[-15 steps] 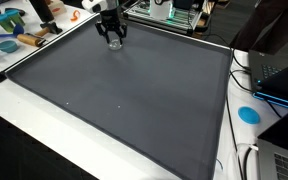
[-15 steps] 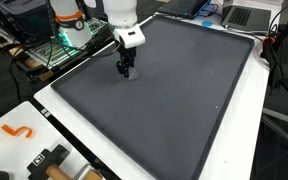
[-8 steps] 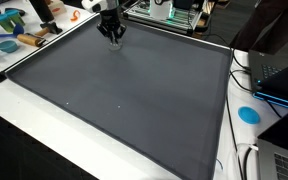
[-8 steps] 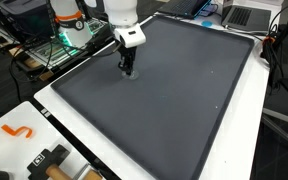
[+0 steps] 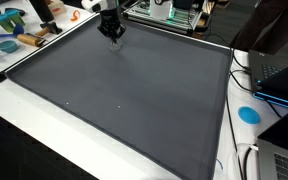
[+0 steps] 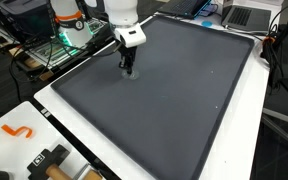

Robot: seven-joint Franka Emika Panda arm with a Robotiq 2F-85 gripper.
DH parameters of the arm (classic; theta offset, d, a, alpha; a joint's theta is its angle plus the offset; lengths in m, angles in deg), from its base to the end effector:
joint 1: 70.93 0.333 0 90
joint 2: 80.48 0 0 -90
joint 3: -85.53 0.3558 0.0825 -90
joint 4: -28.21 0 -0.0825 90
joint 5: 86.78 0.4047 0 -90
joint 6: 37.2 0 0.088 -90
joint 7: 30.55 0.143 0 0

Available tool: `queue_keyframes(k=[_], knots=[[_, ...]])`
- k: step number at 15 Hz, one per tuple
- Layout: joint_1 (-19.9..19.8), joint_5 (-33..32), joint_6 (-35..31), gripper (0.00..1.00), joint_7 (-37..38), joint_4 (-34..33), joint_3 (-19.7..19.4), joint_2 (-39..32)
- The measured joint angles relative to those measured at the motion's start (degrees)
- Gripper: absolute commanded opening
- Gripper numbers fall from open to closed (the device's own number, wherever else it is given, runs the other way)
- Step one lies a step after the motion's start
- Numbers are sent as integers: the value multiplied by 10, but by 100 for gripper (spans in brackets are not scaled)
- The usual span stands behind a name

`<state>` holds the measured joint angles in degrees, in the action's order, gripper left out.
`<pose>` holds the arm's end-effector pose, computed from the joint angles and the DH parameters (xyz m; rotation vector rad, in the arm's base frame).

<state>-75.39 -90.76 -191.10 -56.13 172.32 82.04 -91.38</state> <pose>0.4747 -0.0663 0.1903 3.0537 0.5736 -0.0474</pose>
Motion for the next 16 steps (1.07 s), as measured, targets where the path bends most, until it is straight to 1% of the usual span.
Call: queue_keyframes(k=[13, 14, 15, 16], knots=[[0, 0, 0, 1, 0, -1, 2, 0], [0, 0, 0, 29, 0, -1, 2, 0], [0, 0, 0, 29, 1, -1, 2, 0], [0, 0, 0, 35, 3, -1, 2, 0]])
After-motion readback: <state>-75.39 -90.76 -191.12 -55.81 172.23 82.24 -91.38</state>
